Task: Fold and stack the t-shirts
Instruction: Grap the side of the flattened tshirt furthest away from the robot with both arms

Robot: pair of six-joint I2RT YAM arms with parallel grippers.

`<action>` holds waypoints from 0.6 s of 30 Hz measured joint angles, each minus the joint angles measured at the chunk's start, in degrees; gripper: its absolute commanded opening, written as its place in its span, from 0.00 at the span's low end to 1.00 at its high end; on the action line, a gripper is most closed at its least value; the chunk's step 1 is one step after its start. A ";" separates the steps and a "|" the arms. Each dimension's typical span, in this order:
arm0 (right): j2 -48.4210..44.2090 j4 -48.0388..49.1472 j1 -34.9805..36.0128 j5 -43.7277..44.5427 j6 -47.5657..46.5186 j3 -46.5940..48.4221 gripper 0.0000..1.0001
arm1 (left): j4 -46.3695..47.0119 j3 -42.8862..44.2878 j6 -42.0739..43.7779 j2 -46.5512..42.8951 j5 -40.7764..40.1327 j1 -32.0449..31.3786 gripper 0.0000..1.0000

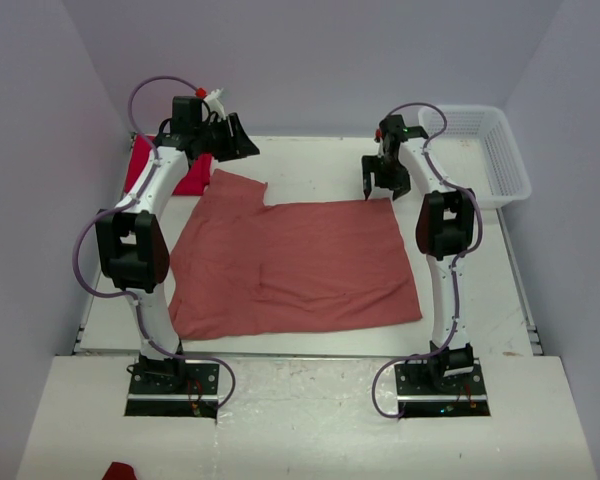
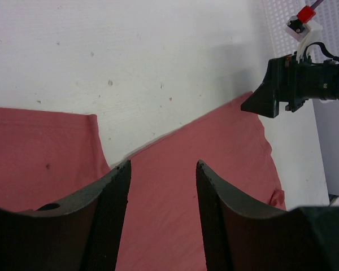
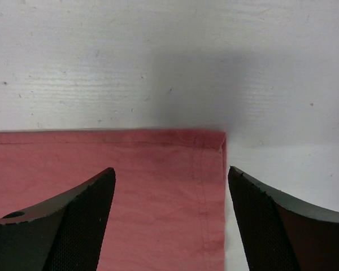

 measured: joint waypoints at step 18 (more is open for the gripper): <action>0.94 9.53 -1.66 1.51 -8.72 -1.07 0.94 | 0.07 0.00 0.13 0.00 0.42 0.00 0.52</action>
